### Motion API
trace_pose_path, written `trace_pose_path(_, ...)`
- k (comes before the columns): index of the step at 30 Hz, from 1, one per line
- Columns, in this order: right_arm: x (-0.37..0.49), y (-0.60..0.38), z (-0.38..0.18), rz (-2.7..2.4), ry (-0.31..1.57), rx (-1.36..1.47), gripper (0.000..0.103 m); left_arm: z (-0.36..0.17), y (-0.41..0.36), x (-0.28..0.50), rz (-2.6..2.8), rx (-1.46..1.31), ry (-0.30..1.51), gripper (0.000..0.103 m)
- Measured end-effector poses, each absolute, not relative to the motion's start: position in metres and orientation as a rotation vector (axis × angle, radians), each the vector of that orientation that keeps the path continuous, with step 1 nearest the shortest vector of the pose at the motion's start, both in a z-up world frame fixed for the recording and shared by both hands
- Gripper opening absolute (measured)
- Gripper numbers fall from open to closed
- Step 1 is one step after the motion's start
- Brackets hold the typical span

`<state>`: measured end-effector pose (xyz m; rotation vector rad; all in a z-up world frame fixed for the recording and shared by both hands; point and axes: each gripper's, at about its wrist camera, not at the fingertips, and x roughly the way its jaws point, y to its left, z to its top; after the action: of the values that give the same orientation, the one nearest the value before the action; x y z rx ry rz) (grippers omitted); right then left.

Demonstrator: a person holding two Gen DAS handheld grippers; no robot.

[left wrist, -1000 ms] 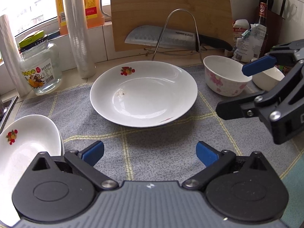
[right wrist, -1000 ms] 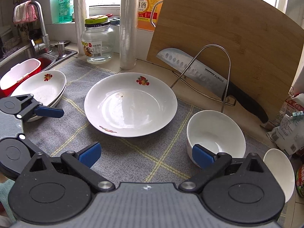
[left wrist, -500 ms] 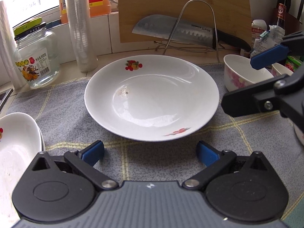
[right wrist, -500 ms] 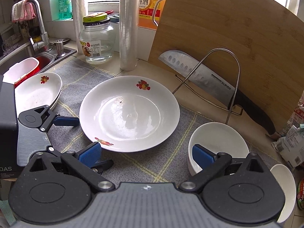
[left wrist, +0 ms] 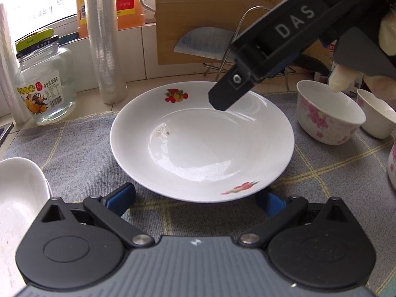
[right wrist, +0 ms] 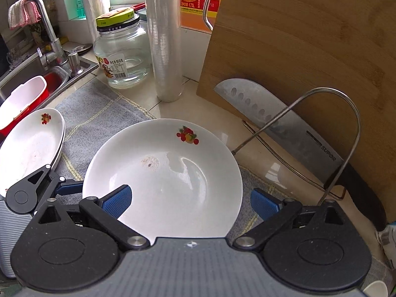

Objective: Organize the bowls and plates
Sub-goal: 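Close both grippers on opposite rims of the fruit-print plate, then lift the plate with both grippers and carry it toward the sink stack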

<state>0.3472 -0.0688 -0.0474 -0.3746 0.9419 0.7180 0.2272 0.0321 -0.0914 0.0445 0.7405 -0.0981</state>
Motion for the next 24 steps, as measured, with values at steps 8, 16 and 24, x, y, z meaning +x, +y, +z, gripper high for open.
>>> trace_pose_path(8, 0.393, -0.051, -0.066, 0.801, 1.048, -0.419, 0.103, -0.092, 0.032, 0.227, -0.097, 0.045, 0.722, 0.103)
trace_pose_path(16, 0.426, -0.046, -0.080, 0.887, 1.156, -0.361, 0.103, -0.092, 0.033, 0.225, -0.103, 0.048, 0.714, 0.103)
trace_pose_path(24, 0.431, -0.031, -0.084, 0.953, 1.170, -0.402, 0.103, -0.092, 0.033, 0.226, -0.107, 0.050, 0.712, 0.103)
